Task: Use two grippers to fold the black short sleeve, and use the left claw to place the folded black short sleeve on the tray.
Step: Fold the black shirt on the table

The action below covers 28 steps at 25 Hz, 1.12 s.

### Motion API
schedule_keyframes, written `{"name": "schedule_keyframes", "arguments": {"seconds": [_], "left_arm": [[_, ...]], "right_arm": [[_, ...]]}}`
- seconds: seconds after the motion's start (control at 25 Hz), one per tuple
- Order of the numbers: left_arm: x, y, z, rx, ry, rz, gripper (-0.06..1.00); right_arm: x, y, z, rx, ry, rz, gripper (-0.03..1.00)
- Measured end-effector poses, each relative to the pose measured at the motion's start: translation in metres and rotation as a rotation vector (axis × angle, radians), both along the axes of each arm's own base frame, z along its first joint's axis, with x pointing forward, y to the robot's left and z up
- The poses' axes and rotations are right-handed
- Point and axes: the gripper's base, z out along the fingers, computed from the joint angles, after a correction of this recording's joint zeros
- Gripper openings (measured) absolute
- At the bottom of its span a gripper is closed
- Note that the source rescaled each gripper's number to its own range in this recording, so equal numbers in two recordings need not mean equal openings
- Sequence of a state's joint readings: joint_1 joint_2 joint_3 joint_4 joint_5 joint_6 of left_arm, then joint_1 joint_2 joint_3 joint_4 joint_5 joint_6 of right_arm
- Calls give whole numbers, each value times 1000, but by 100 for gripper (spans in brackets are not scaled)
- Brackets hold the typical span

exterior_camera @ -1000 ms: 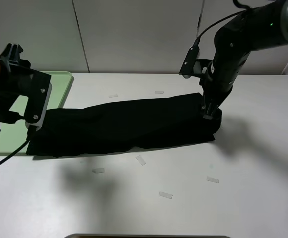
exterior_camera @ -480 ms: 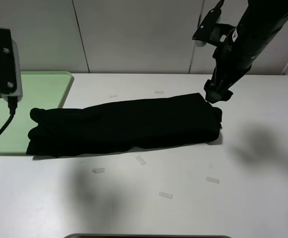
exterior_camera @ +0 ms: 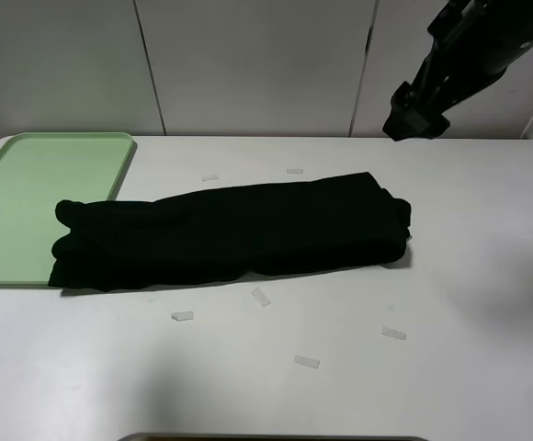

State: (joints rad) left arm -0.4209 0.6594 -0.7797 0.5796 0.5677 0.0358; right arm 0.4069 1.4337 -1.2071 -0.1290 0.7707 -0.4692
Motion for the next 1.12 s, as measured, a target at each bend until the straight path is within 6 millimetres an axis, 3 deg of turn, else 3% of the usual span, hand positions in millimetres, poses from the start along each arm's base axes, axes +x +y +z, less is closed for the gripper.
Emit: {"name": "schedule_keyframes", "arguments": {"seconds": [0.24, 0.48, 0.68, 0.96, 1.12], "left_arm": [[-73, 23, 20, -270, -206, -54, 73], [-122, 36, 13, -406, -243, -125, 81], [-138, 33, -2, -406, -59, -195, 97], [-151, 22, -20, -341, 167, -331, 100], [-142, 16, -42, -345, 279, -320, 100]], "right_arm": [[-32, -14, 45, 62, -144, 0, 100], [-62, -24, 75, 148, -225, -1, 100], [-79, -26, 83, 210, -201, -2, 100], [-88, -28, 80, 215, -120, -11, 100], [-89, -28, 78, 223, -97, -25, 100]]}}
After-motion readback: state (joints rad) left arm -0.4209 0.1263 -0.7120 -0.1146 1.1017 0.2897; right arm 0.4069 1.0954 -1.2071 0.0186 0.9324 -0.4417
